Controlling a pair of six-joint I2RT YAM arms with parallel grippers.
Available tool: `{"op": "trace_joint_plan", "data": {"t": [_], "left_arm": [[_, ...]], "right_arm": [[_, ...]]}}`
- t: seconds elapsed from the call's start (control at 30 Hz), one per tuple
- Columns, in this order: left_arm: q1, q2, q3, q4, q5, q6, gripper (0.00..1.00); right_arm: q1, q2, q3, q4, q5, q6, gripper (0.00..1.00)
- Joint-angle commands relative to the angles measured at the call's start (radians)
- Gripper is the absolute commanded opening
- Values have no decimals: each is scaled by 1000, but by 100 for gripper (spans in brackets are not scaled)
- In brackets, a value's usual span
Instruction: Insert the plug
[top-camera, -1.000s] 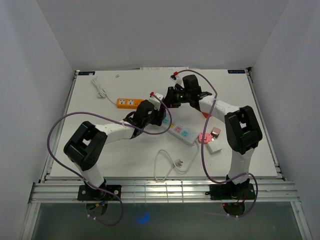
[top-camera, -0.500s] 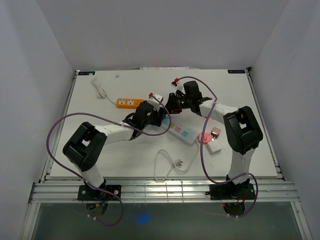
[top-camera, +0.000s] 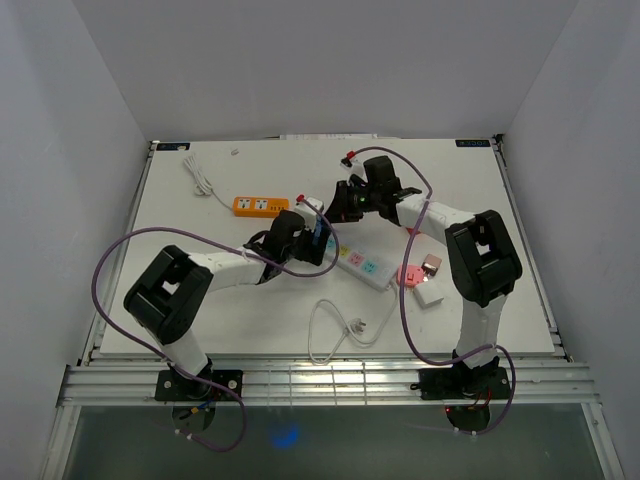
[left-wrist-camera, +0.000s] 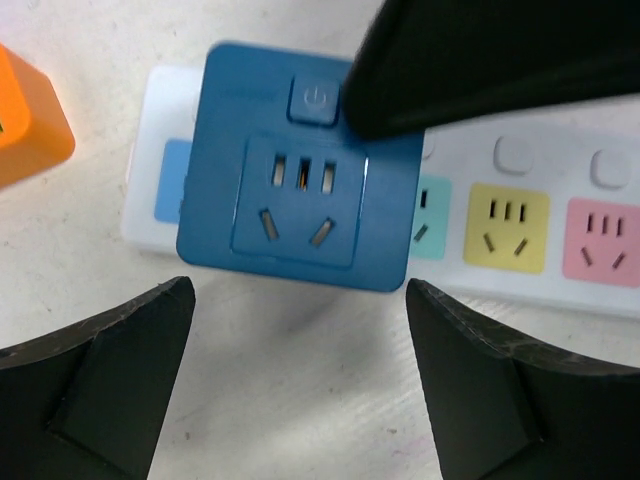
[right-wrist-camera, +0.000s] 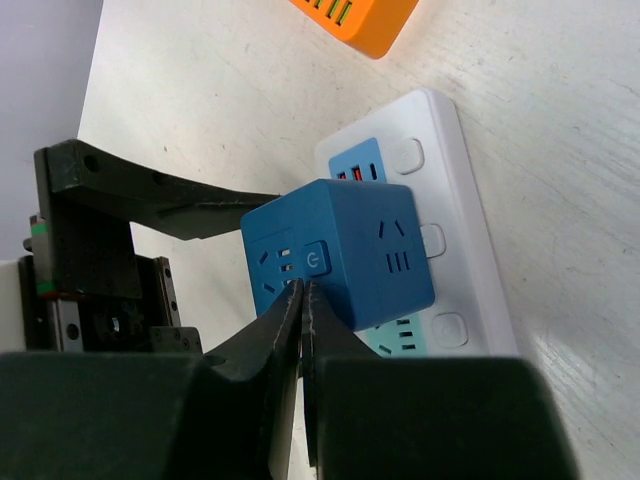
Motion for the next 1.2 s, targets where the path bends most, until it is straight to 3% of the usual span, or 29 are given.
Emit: {"op": "trace_joint_plan", "data": {"t": [0.0,0.23,0.47,0.9,1.13,1.17], "left_arm": [[-3,-81,-23,-35,8,-5,98],[-3,-182,-65,-21,-20,-16,98],[-1,-248,-102,-12,-13,-37,98],[-3,-262,-125,11,45,-84,98],[-3,-265,-122,7,98,-169,93],[-1,-259,-121,5,102,-179,93]], "right_arm": [[-3,3,57,-15,22,-23,8],[-4,-22,74,-65,37,-44,8],[-35,-179,12,-110,87,-95,14],[-42,-494,-304,-223,247,-184,20],[-41,-651,-468,-307,446,-98,43],[-41,-680,-485,-315,456,-89,50]]}}
